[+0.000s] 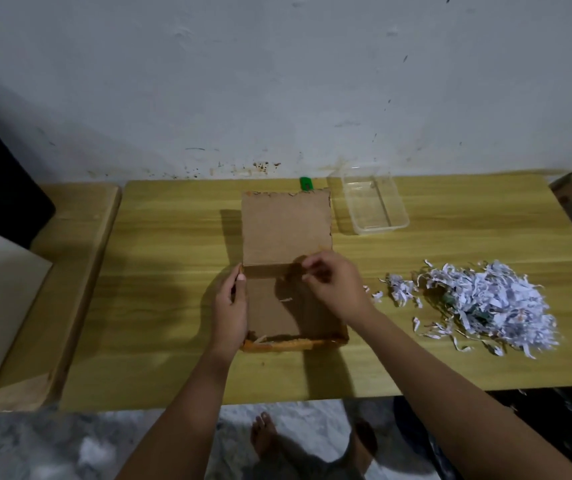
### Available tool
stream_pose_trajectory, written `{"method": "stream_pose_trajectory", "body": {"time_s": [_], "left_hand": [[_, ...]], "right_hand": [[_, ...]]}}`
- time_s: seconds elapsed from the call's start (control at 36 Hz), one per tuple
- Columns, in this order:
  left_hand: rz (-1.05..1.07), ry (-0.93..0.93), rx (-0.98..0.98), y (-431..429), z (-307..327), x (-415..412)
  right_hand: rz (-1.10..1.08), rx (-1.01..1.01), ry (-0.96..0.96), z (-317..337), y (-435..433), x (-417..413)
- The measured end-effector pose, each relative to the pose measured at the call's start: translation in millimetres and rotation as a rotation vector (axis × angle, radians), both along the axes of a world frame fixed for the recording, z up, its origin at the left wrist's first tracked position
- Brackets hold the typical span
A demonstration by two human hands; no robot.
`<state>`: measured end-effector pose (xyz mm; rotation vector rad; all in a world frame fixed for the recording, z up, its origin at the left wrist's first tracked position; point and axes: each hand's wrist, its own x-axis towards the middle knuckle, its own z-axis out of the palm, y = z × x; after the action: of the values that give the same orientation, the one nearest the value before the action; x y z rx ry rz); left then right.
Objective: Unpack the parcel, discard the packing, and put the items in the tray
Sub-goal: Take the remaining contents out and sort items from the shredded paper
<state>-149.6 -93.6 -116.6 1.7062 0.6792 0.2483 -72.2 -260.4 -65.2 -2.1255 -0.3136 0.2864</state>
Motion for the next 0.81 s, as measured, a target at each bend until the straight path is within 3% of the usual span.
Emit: {"method": "stream_pose_trajectory", "body": {"time_s": [0.08,0.33,0.64,0.81], "left_hand": [[-0.012,0.0,-0.003,0.5,-0.8,-0.4],[-0.001,0.02,-0.085,1.9,-8.2,-1.5],[-0.004,0.035,-0.043,1.7,-9.1,-1.9],[0.013,0.022,-0.049,0.7,-4.6,-0.1]], "right_hand": [[0.121,-0.096,0.029,-20.8,21.9,-10.9],[0.185,-0.362,0.042,-42.8,39.2,-16.3],[0.233,-0.259,0.089,-47.8,48.4,-18.2],[0.374,-0.229,0.061,-46.9,64.9,-25.9]]}}
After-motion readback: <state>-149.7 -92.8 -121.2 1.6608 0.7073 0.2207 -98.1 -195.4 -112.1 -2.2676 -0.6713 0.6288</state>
